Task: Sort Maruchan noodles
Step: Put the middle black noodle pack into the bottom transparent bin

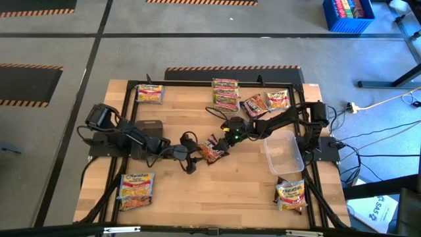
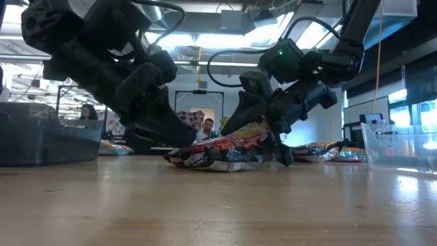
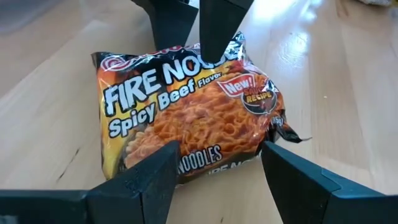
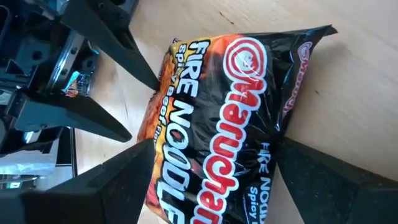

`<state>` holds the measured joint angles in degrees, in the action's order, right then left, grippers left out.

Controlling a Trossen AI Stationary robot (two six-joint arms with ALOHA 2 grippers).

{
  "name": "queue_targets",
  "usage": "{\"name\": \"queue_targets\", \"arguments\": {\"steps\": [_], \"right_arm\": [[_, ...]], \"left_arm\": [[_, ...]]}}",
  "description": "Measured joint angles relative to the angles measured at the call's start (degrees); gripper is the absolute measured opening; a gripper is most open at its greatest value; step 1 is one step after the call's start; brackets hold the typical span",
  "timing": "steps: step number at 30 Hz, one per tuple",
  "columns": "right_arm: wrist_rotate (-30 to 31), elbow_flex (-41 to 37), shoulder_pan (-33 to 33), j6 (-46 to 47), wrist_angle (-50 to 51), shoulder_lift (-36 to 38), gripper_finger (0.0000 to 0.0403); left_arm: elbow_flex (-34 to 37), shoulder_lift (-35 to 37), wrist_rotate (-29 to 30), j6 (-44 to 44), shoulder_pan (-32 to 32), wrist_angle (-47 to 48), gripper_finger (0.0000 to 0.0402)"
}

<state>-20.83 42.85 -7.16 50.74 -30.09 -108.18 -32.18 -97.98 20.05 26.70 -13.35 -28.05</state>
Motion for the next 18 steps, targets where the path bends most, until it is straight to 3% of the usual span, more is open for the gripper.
{"name": "queue_targets", "arguments": {"steps": [9, 18], "right_arm": [[-0.19, 2.04, 1.16, 0.2, 1.23, -0.2, 0.0328], [3.58, 4.55, 2.82, -0.77, -1.71, -0.31, 0.0328]], "left_arm": [[0.13, -0.23, 0.42, -0.5, -0.04, -1.23, 0.0227], [0.22, -0.32, 0.23, -2.03, -1.22, -2.37, 0.0227]]}}
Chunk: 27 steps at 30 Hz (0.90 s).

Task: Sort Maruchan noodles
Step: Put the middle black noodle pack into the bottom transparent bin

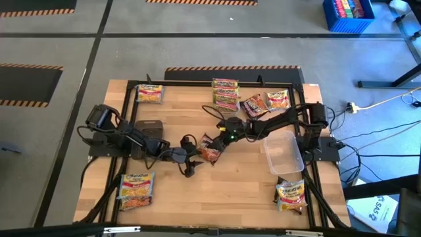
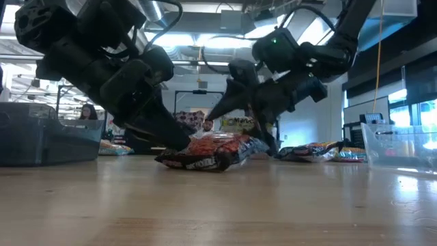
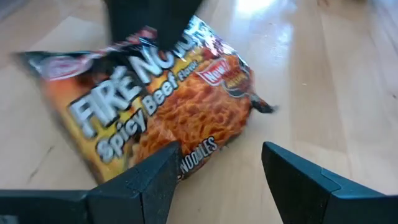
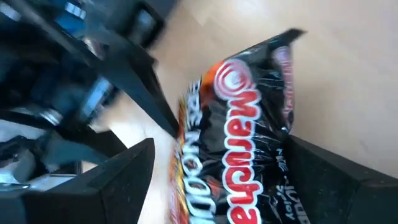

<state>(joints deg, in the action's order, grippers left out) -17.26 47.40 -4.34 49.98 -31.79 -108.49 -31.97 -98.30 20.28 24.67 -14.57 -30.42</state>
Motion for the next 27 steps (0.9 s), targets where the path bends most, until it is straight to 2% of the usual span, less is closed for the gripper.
{"name": "queue_targets", "arguments": {"steps": [6, 11, 15, 22, 27], "right_arm": [[-0.75, 1.09, 0.04, -2.51, 0.38, 0.16, 0.0328], [-0.92, 1.16, -0.74, -6.51, 5.55, 0.31, 0.0328], [-1.41, 1.24, -2.83, -8.3, 6.38, 1.22, 0.0328], [-3.66, 1.2, -6.42, -11.85, 13.86, 5.21, 0.0328], [-1.72, 1.17, -7.78, -13.22, 17.2, 6.51, 0.0328]], "left_arm": [[0.0, -0.07, 0.62, -0.23, -1.28, 0.03, 0.0227], [0.0, -0.13, 2.41, -1.31, -2.11, 0.05, 0.0227], [0.0, -0.13, 2.66, -1.36, -2.25, 0.05, 0.0227], [0.0, -0.13, 2.76, -1.27, -2.27, 0.14, 0.0227], [0.0, -0.13, 2.93, -1.25, -2.28, 0.14, 0.0227]]}}
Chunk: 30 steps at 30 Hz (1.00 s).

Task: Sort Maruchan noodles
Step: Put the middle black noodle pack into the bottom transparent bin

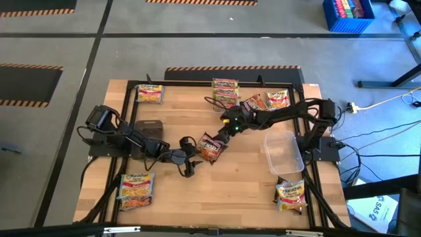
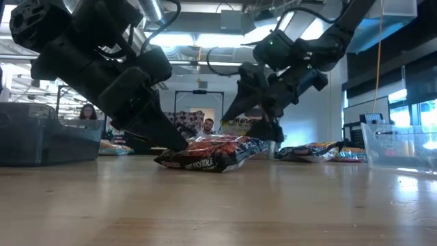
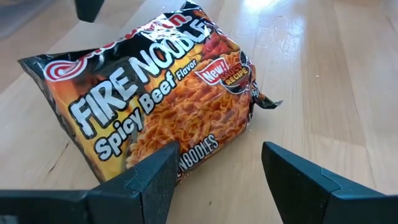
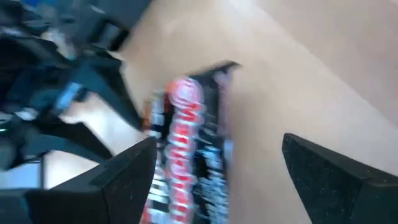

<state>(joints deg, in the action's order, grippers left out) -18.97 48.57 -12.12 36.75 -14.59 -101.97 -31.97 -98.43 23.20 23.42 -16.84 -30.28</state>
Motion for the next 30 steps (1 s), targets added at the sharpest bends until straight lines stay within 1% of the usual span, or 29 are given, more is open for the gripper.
{"name": "queue_targets", "arguments": {"steps": [2, 8, 17, 22, 30], "right_arm": [[0.32, -0.03, 0.14, 0.0, -0.04, -0.86, 0.0328], [-3.31, -0.05, 2.91, 1.92, -1.46, -3.71, 0.0328], [-5.72, -0.08, 4.8, 7.32, -10.42, -7.44, 0.0328], [-5.45, -0.08, 5.05, 8.48, -13.87, -8.46, 0.0328], [-5.11, -0.08, 5.42, 9.49, -14.34, -8.59, 0.0328]], "left_arm": [[0.0, 0.0, 0.1, 0.01, -0.04, 0.03, 0.0227], [0.0, 0.0, 0.63, 0.0, -0.04, 0.07, 0.0227], [0.0, 0.0, 1.33, 0.0, -0.04, 0.13, 0.0227], [0.0, 0.02, 1.35, 0.0, -0.06, 0.13, 0.0227], [0.0, 0.02, 1.41, -0.02, -0.05, 0.0, 0.0227]]}}
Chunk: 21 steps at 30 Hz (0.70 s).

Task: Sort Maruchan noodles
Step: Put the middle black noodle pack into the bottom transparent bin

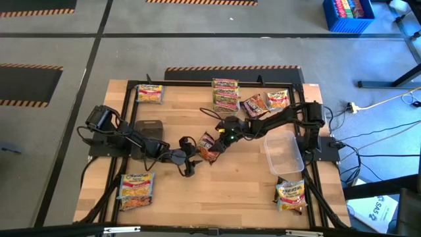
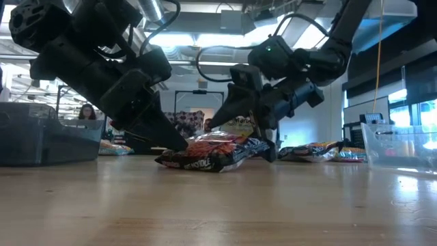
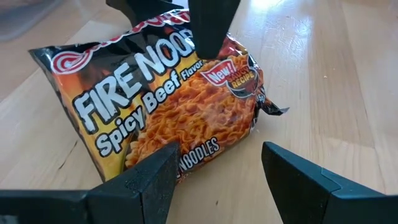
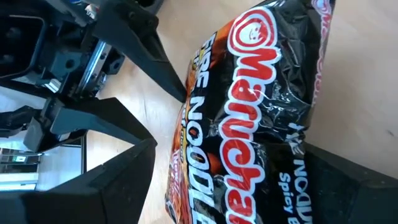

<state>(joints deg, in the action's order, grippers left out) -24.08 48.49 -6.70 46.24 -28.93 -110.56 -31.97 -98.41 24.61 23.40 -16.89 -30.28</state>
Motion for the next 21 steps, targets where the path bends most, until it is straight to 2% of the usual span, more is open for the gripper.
{"name": "queue_targets", "arguments": {"steps": [3, 6, 17, 21], "right_arm": [[0.32, 0.0, 0.53, -0.04, 0.1, 0.0, 0.0324], [1.38, 0.0, 1.21, -0.64, 0.04, 0.0, 0.0303], [2.35, 0.0, 1.18, -5.21, -0.18, 0.0, 0.0172], [2.19, 0.0, 1.18, -8.41, -0.3, 0.17, 0.0133]], "left_arm": [[0.0, 0.0, 0.34, 0.0, 0.01, -0.02, 0.0227], [0.04, 0.0, 0.39, 0.02, 0.01, -0.33, 0.0227], [0.07, 0.0, 0.32, 0.52, 0.25, -2.39, 0.0227], [0.04, 2.83, -1.41, 1.97, 0.27, -2.87, 0.0227]]}}
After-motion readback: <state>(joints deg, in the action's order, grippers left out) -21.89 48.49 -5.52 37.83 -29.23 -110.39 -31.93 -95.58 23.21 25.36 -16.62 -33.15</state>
